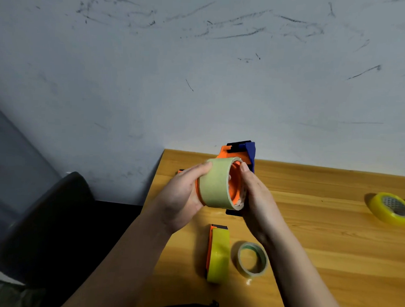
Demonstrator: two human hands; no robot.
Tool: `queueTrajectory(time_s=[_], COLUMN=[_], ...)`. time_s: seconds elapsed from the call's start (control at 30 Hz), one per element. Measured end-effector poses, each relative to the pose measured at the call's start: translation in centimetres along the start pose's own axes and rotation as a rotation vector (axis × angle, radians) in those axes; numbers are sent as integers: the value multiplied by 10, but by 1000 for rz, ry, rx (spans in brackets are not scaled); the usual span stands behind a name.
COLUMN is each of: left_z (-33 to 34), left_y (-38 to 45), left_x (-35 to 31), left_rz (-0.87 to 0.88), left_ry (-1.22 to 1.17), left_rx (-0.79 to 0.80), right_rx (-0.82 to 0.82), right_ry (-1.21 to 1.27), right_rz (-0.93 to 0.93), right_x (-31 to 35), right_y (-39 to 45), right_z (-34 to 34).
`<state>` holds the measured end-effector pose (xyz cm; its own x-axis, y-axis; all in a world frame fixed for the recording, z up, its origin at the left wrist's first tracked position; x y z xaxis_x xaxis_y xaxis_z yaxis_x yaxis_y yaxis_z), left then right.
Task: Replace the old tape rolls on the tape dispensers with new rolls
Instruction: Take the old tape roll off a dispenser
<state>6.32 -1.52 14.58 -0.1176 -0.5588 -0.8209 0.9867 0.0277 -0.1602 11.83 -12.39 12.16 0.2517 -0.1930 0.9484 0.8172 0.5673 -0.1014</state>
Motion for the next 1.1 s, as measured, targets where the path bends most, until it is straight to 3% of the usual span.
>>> queueTrajectory(time_s=[0.1, 0.17, 0.3, 0.5, 0.77, 0.93, 1.1], left_z=[-8, -13, -8, -8, -11, -17, -25], left_y=[1, 1, -3, -4, 0, 0, 3], left_x=[-5, -8, -7, -3, -4, -2, -3], left_rz=[39, 60, 55, 38, 27, -28, -91], left_ry=[66, 154, 279, 337, 374, 292, 225], left_rx=[-77, -127, -96, -101, -136, -174, -142], right_rx=[-131, -101, 18, 7, -105, 84, 133], right_ry=[-325, -580, -877, -988, -938, -893, -1099], right_rz=[-334, -486, -501, -653, -724, -488, -547], right_x=[22, 32, 29, 33, 30, 31, 34], right_y=[-5, -5, 5, 7, 8, 14, 14], right_z=[-9, -7, -5, -13, -17, -11, -11])
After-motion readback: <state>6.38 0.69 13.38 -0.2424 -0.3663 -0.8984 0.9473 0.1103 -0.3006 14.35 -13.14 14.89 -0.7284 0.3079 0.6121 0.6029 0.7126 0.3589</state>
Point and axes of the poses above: each hand's wrist, its own y-axis towards the middle knuckle, its own z-axis out of the palm, x = y × z, the point moved 5 cm from there along y, towards the middle knuckle, and after that the axes turned 4 degrees about x, right-handed, at the moved point
